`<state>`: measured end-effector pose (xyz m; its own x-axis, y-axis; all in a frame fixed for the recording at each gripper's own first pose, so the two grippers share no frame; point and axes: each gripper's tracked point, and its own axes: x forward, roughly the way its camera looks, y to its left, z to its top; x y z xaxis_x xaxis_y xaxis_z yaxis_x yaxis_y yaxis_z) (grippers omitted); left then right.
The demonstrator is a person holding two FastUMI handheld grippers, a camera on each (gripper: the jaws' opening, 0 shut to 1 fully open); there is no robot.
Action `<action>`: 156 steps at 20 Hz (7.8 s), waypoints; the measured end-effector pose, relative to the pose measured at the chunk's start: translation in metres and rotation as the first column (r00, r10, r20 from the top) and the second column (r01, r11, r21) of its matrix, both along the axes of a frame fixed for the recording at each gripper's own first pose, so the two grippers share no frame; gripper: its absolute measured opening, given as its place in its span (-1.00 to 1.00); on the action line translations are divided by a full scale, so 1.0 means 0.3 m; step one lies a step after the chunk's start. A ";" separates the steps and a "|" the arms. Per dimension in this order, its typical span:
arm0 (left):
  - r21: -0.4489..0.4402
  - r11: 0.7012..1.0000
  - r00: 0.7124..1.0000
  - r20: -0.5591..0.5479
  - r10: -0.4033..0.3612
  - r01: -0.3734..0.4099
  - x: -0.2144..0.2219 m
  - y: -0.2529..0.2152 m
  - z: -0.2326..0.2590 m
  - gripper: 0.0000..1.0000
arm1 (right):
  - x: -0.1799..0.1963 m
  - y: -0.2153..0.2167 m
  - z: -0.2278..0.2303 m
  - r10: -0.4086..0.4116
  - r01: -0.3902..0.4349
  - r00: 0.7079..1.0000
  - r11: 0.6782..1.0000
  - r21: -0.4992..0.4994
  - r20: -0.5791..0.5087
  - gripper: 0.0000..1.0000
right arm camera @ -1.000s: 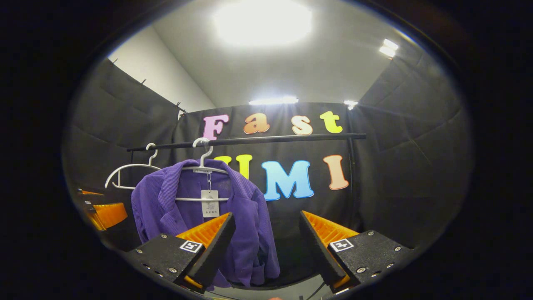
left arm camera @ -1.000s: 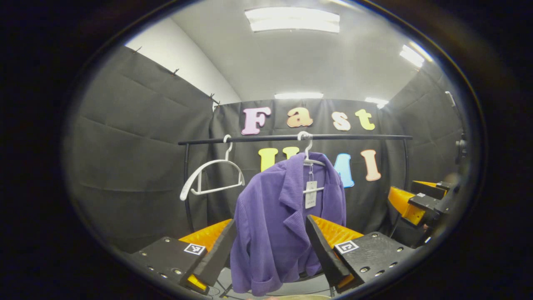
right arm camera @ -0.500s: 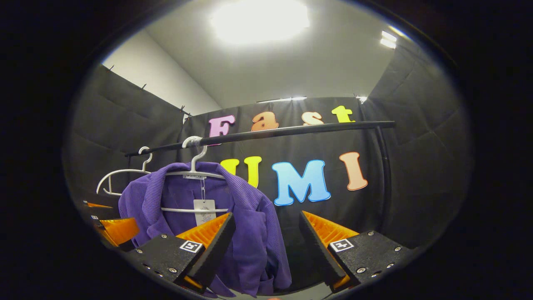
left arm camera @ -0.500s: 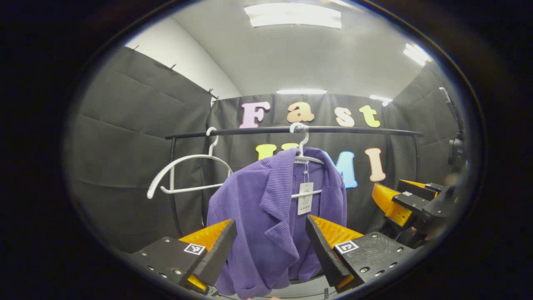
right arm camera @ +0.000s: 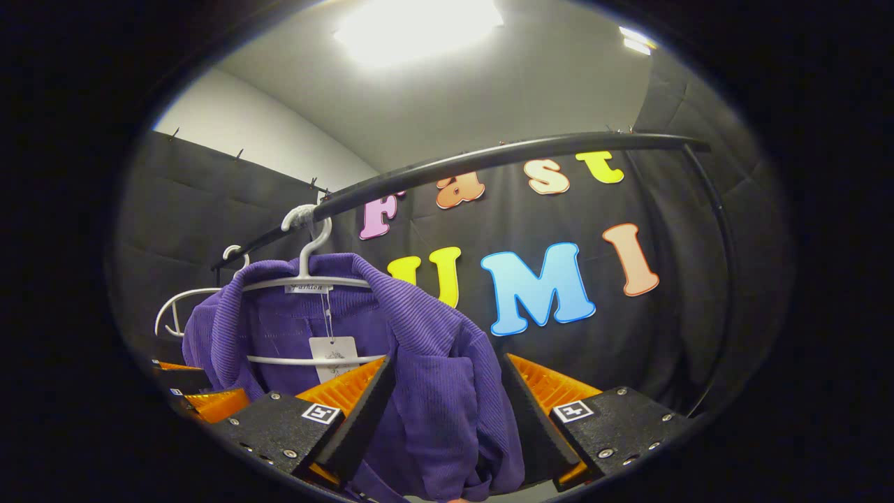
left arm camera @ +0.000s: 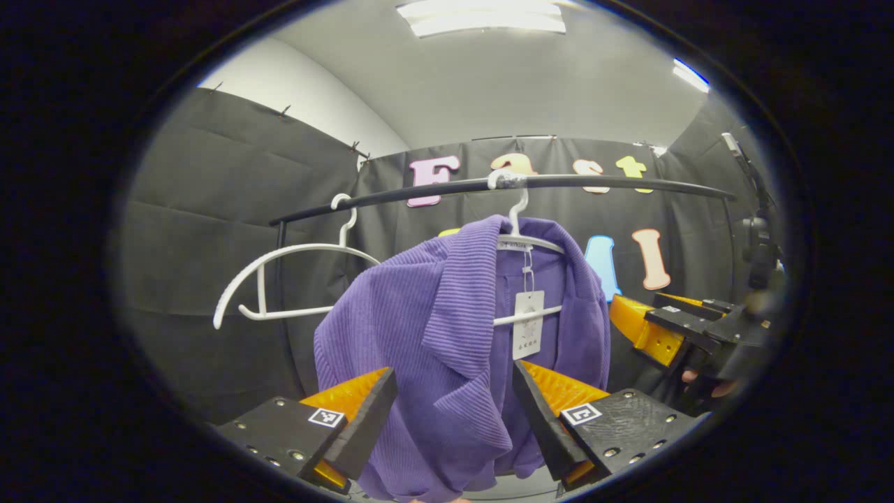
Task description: Grasp the clothes on the hanger with both hands and then place them into the laundry hamper below.
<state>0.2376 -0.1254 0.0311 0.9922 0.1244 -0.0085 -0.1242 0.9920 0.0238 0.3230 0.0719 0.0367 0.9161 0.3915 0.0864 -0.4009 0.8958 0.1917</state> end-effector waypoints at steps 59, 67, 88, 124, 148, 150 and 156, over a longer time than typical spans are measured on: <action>0.100 0.987 0.979 0.172 0.110 -0.129 -0.038 0.387 0.491 -1.00 | 0.405 -0.031 0.145 -0.077 0.098 0.952 0.994 -0.056 0.295 -0.95; 0.117 0.992 0.990 0.135 0.034 -0.050 0.102 0.427 0.496 -0.98 | 0.443 -0.010 0.102 -0.061 0.073 0.970 0.996 -0.043 0.236 -0.94; 0.036 0.998 0.997 0.049 -0.057 0.056 0.265 0.424 0.320 -0.97 | 0.514 -0.024 -0.178 -0.043 0.044 0.999 0.998 -0.055 0.020 -0.94; -0.103 0.967 0.972 0.048 -0.230 0.234 -0.322 0.260 0.171 -0.97 | -0.397 -0.109 -0.091 -0.005 0.001 0.996 0.999 -0.043 -0.088 -0.94; -0.257 0.864 0.878 -0.099 -0.469 0.433 -0.487 0.084 -0.325 -0.97 | -0.846 0.081 -0.445 -0.017 -0.027 0.956 0.989 -0.148 -0.291 -0.94; -0.265 0.868 0.873 -0.141 -0.466 0.421 -0.494 0.074 -0.420 -0.97 | -0.855 0.083 -0.533 -0.023 -0.033 0.944 0.986 -0.164 -0.329 -0.94; -0.266 0.875 0.842 -0.266 -0.469 0.404 -0.495 0.031 -0.667 -0.97 | -0.856 0.071 -0.757 -0.043 -0.058 0.901 0.974 -0.219 -0.431 -0.94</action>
<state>0.0891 -0.1159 -0.1692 0.8828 -0.3577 -0.3044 0.3046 0.9293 -0.2087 0.0662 0.0932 -0.1904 0.8399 0.3611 -0.4051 -0.3311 0.9324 0.1447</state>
